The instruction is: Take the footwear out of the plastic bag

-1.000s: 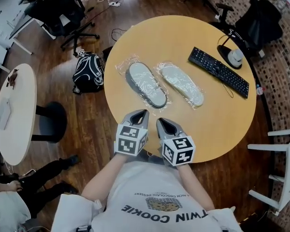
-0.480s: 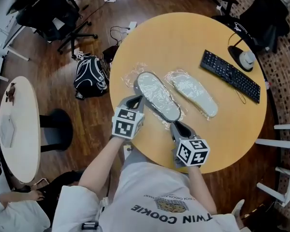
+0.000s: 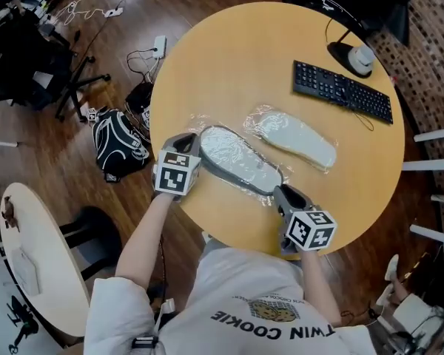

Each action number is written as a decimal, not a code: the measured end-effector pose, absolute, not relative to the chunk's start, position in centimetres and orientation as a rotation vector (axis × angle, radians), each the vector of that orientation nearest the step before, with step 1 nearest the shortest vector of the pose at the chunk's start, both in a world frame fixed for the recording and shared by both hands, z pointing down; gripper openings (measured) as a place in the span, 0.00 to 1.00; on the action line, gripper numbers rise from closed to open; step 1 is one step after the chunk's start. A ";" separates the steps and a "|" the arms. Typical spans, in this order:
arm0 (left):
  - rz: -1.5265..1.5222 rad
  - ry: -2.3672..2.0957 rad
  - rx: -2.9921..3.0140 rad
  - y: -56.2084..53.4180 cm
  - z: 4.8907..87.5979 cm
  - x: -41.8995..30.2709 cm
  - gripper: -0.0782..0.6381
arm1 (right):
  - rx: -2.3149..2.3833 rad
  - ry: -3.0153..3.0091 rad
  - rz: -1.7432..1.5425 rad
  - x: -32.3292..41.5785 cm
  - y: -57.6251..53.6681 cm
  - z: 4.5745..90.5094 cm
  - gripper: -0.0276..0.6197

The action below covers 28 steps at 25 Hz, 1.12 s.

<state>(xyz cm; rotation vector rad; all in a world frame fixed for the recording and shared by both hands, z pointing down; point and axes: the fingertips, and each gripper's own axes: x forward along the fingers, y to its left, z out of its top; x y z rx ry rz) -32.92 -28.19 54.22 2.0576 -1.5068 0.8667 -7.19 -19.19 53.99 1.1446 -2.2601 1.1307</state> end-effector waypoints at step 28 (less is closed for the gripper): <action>1.065 -1.333 2.123 -30.6 58.6 -32.7 0.11 | 1.123 -2.095 1.781 -6.9 -18.5 57.1 0.36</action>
